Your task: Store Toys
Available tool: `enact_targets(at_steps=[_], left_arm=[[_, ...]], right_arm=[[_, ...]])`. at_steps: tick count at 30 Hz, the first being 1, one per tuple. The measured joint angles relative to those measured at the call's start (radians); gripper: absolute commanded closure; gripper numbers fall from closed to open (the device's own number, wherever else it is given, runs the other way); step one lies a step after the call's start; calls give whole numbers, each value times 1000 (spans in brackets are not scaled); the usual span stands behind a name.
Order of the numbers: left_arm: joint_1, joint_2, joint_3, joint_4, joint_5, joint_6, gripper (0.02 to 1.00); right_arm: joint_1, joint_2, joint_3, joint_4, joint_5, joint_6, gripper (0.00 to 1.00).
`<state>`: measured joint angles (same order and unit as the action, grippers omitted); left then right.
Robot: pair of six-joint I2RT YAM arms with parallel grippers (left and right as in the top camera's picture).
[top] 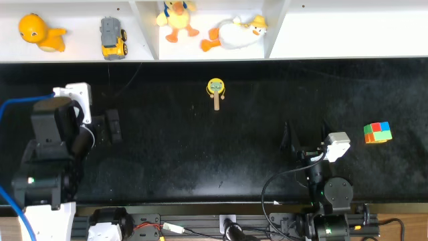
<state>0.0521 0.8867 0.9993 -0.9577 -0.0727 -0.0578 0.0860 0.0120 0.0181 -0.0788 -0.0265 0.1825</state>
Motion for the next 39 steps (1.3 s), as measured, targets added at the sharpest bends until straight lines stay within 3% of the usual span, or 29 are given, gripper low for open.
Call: enact_targets(at_steps=[17,22,30,39], left_arm=[[0,56,-35,16,3,-4,20],[0,-135,-176,273,23,-12,20],[0,-507,-650,788,23,-45,20],[0,-744,-912,916,20,-93,20]], right_arm=[[0,0,0,0,0,0,5],[0,0,0,-1,0,1,5],[0,0,0,0,0,0,5],[0,0,0,0,0,0,7]])
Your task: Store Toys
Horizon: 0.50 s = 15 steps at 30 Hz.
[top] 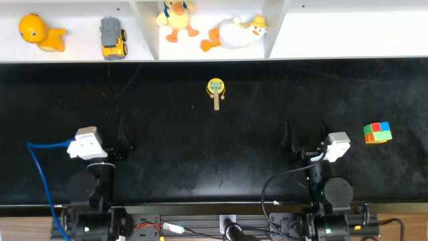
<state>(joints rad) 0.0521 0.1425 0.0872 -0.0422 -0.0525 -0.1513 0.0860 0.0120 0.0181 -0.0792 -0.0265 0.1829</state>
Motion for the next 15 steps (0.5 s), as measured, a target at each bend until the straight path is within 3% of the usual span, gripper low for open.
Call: enact_targets(at_steps=[15], left_arm=[[0,-126,-72,-39,-24,-33,20]], right_arm=[[0,0,0,0,0,0,5]])
